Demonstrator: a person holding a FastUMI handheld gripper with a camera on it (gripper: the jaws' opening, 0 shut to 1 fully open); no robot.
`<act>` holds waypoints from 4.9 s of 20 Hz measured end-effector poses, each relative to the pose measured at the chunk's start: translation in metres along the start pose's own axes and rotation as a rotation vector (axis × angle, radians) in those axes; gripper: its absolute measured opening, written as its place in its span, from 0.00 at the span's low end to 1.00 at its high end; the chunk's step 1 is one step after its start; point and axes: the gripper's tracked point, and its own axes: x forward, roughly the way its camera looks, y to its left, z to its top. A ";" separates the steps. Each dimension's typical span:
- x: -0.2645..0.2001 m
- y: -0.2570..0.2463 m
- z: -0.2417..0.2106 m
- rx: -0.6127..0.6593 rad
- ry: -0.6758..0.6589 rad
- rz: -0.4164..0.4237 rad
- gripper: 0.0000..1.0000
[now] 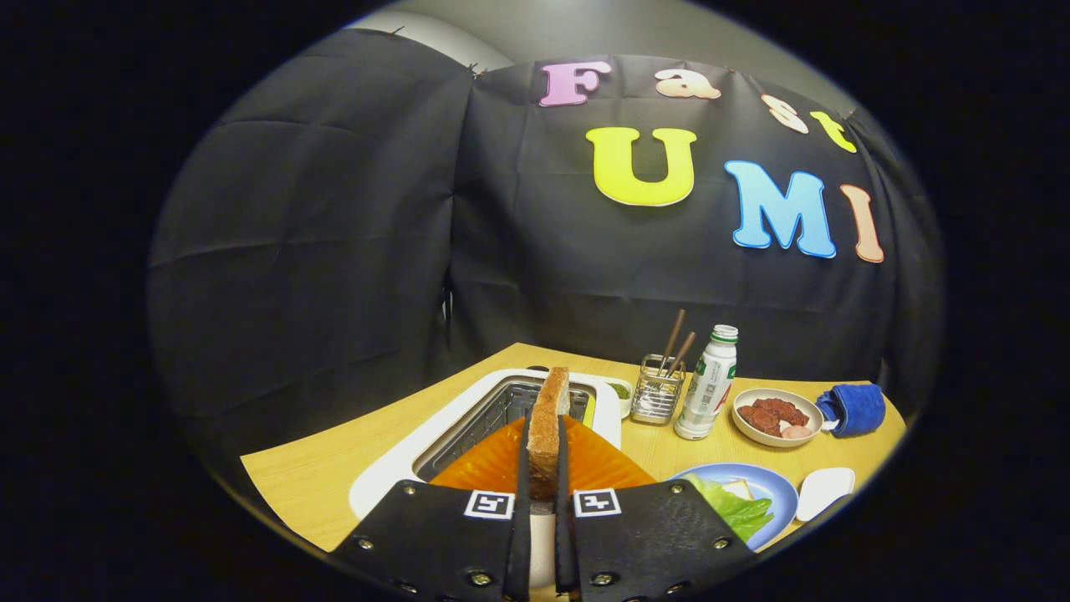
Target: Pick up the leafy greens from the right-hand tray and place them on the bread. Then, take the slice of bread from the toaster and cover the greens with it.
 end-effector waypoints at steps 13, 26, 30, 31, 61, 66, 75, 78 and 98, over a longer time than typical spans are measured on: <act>-0.028 -0.018 0.070 0.120 -0.115 0.063 0.12; -0.073 -0.100 0.026 0.123 -0.063 0.008 0.12; -0.077 -0.117 0.003 0.152 -0.034 0.013 0.12; -0.078 -0.122 -0.001 0.154 -0.037 0.009 0.12; -0.054 -0.155 -0.077 0.168 0.095 -0.052 0.14; -0.053 -0.164 -0.081 0.159 0.122 -0.052 0.15; -0.051 -0.186 -0.094 0.112 0.168 -0.081 0.24; -0.050 -0.191 -0.098 0.117 0.176 -0.068 0.24; -0.045 -0.228 -0.122 0.129 0.214 -0.109 0.44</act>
